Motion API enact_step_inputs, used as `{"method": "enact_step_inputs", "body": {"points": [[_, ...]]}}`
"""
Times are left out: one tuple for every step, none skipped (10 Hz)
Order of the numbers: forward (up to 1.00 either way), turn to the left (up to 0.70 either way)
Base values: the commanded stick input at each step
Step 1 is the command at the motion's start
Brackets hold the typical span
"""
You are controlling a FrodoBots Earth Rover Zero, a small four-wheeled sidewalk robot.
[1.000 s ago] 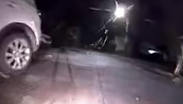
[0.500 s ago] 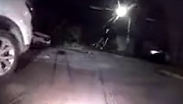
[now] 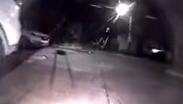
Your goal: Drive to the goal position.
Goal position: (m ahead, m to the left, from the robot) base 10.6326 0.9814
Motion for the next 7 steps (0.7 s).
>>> {"method": "enact_step_inputs", "body": {"points": [[0.85,0.0],[0.85,0.0],[0.85,0.0],[0.85,0.0],[0.85,0.0],[0.85,0.0],[0.85,0.12]]}}
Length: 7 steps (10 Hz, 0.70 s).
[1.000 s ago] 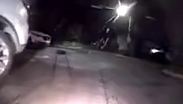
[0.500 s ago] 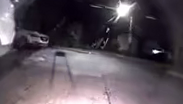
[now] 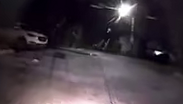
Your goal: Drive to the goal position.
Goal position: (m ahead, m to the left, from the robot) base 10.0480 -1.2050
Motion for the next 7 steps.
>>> {"method": "enact_step_inputs", "body": {"points": [[0.85,0.26],[0.85,0.0],[0.85,0.0],[0.85,0.0],[0.85,0.0],[0.85,0.0],[0.85,0.0]]}}
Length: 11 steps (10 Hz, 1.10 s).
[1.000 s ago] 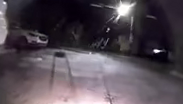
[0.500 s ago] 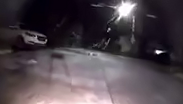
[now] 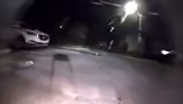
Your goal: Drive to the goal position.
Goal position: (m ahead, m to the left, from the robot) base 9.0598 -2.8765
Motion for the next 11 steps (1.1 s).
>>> {"method": "enact_step_inputs", "body": {"points": [[0.85,0.0],[0.85,0.0],[0.85,0.0],[0.85,0.0],[0.85,0.0],[0.85,0.0],[0.85,0.0],[0.85,0.0],[0.85,0.0],[0.85,0.0],[0.85,0.0]]}}
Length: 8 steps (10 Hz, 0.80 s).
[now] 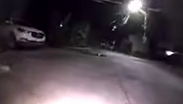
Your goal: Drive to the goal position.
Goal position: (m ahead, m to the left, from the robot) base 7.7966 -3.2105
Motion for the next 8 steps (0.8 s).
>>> {"method": "enact_step_inputs", "body": {"points": [[0.85,0.0],[0.85,0.0],[0.85,0.0],[0.85,0.0],[0.85,0.0],[0.85,0.0],[0.85,0.0],[0.85,0.0]]}}
